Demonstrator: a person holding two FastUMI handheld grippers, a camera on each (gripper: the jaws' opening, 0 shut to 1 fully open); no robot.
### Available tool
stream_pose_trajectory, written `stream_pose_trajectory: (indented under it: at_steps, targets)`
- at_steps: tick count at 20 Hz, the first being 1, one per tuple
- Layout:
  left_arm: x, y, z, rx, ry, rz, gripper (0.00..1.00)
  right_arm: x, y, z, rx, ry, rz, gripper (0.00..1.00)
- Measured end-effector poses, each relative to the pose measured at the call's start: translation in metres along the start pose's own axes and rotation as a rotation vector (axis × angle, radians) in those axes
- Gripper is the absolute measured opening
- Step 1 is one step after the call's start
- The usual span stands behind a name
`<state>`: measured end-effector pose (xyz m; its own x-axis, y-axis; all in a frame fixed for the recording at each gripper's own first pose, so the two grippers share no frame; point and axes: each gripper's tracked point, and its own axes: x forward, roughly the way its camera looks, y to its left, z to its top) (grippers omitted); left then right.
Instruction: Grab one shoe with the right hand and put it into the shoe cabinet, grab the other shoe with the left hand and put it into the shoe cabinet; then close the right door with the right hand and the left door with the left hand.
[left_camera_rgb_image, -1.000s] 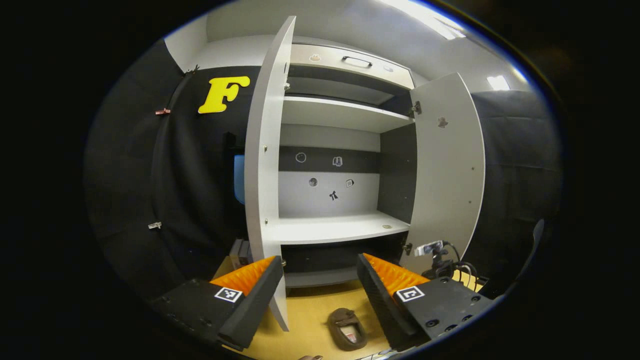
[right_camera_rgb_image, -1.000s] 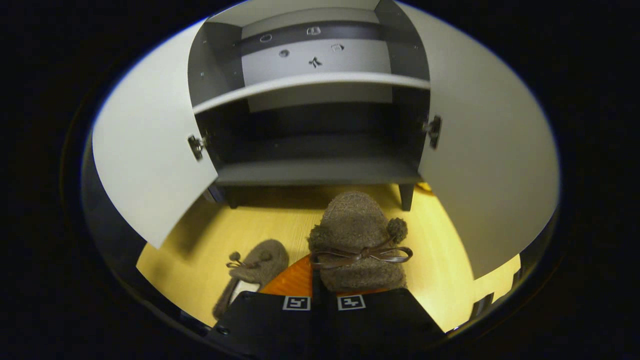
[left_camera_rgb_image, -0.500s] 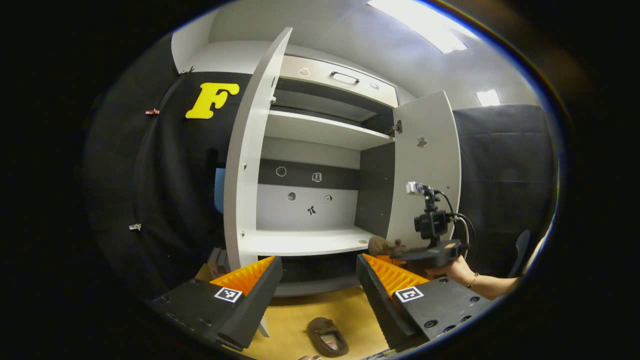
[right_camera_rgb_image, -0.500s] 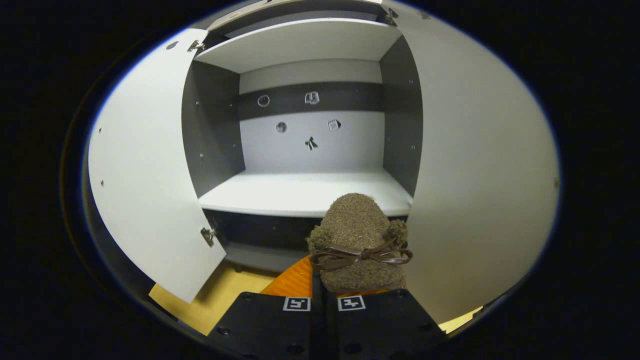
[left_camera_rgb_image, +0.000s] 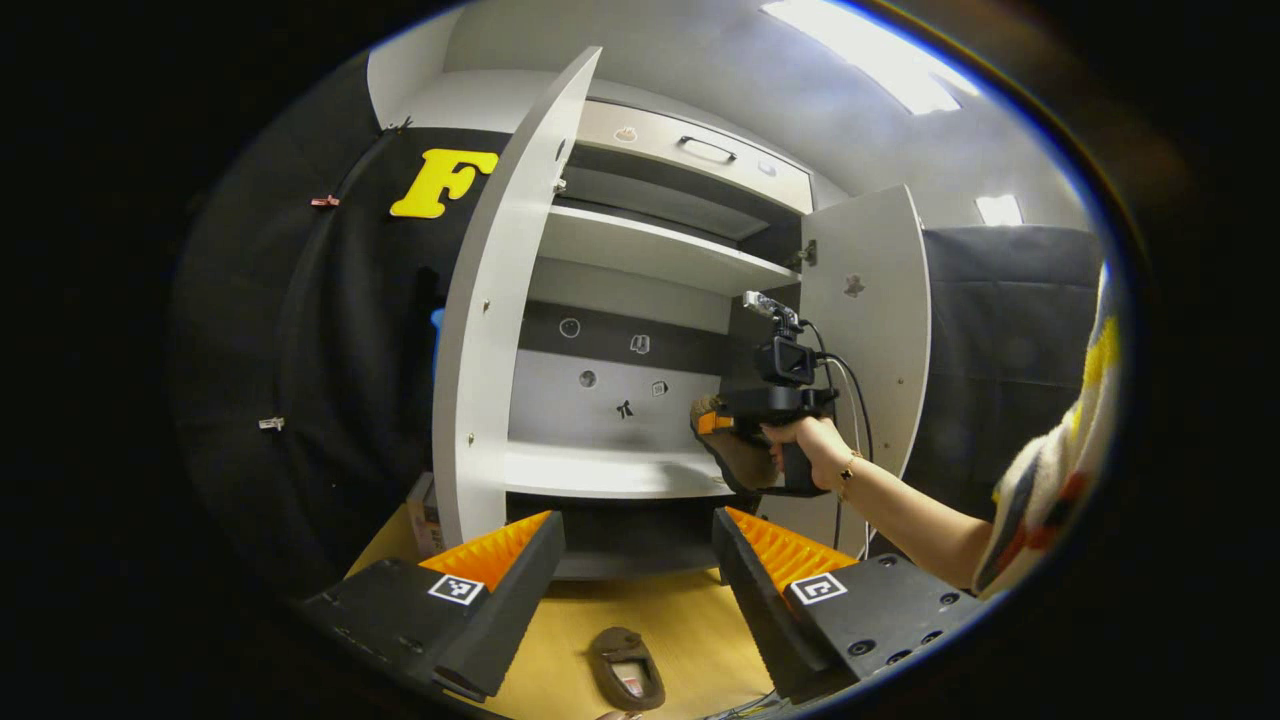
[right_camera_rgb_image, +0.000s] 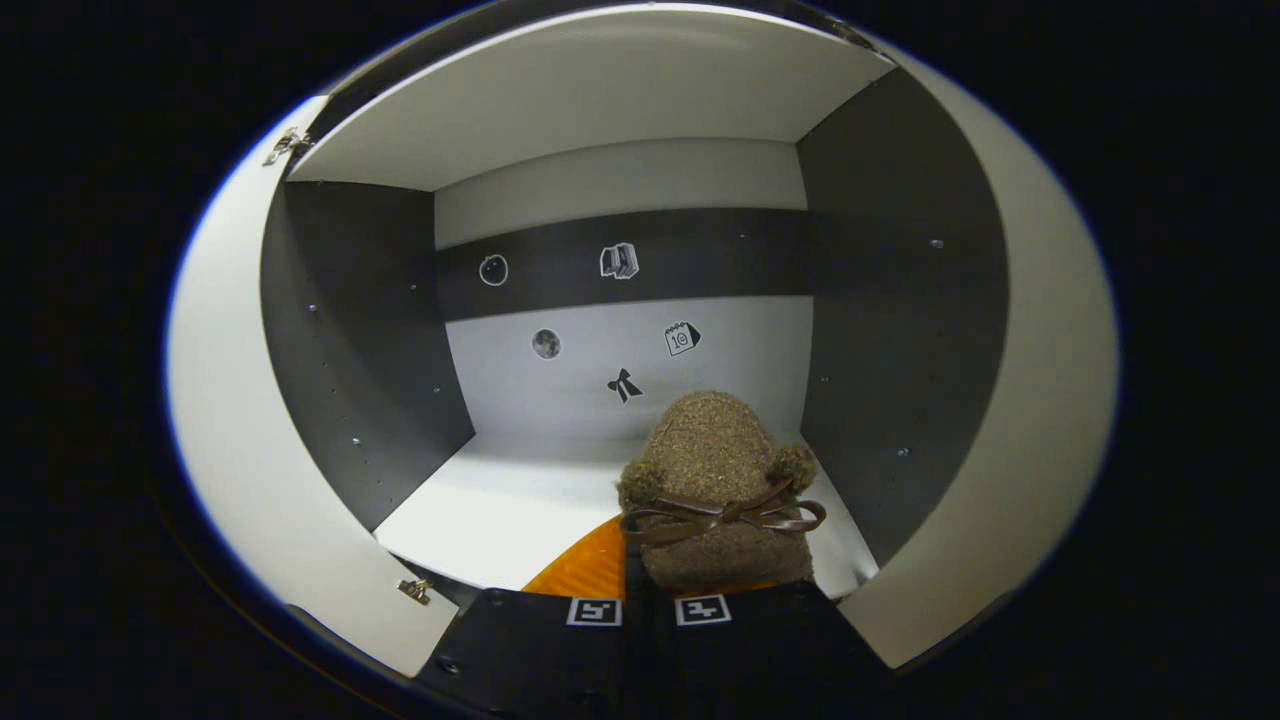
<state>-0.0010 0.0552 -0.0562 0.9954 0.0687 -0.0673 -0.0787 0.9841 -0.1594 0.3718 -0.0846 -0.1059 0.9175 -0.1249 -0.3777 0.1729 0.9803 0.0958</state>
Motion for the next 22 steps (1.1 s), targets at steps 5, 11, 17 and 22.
stream_pose_trajectory:
  at_steps: [5, 11, 17, 22]
  targets:
    - [0.006, 0.006, -0.011, 0.013, 0.041, 0.062, 0.95, 0.080, -0.013, 0.014, 0.032, 0.027, -0.040, 0.05]
    - [-0.002, 0.039, -0.012, 0.036, 0.073, 0.202, 0.95, 0.146, -0.021, -0.023, 0.059, 0.135, -0.084, 0.04]
    - [-0.003, 0.048, -0.008, 0.036, 0.073, 0.223, 0.95, 0.166, -0.018, -0.037, 0.087, 0.165, -0.078, 0.19]
    - [-0.003, 0.044, -0.004, 0.055, 0.061, 0.188, 0.95, 0.142, -0.002, -0.034, 0.020, 0.157, -0.046, 0.78]
